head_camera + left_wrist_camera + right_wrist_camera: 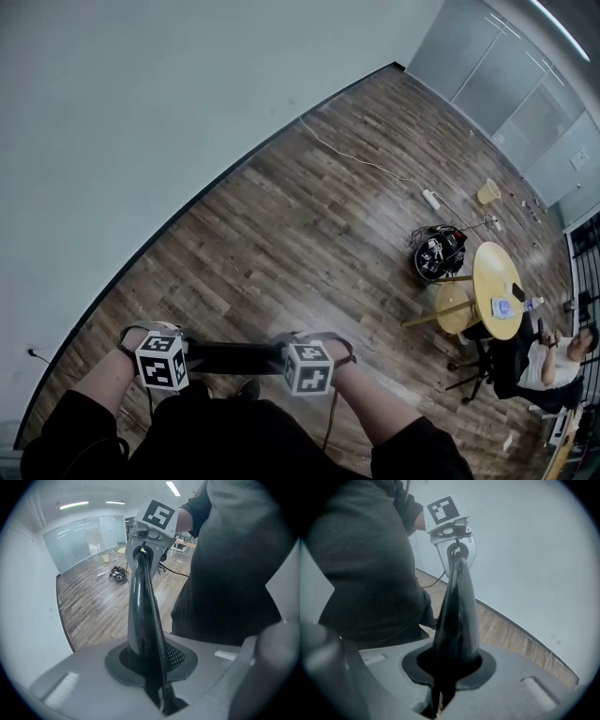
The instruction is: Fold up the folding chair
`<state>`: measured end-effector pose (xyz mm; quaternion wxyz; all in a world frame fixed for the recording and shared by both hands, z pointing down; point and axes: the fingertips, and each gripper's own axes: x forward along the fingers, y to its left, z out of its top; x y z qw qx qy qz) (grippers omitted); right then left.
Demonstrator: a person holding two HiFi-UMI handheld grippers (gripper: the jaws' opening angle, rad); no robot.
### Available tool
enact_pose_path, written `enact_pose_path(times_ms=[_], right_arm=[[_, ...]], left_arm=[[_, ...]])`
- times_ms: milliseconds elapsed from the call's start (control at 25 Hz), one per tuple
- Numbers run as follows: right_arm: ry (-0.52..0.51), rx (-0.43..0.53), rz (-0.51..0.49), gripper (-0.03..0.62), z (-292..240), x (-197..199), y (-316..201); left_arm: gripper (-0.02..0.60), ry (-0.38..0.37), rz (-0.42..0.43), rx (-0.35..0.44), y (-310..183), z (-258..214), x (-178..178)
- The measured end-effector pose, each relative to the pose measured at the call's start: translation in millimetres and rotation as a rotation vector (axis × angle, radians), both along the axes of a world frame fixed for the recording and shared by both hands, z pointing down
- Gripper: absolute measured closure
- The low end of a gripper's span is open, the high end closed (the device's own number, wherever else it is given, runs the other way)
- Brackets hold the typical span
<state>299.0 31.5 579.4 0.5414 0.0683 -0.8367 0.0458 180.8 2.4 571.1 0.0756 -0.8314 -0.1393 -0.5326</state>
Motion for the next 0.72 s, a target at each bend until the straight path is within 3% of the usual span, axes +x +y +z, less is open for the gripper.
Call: enact_pose_path(times_ms=[240,720], right_arm=[[0.023,-0.044,-0.102,0.543,-9.8,-43.7,-8.8],[0.037,-0.051,-0.295,0.543,-15.8,-177.9,-63.1]], left_arm=[[0.526,-0.007,-0.058,-0.045,0.2,-5.9,-45.7],[0.523,-0.004,-0.248,-0.043,-29.6,-13.4,-182.4]])
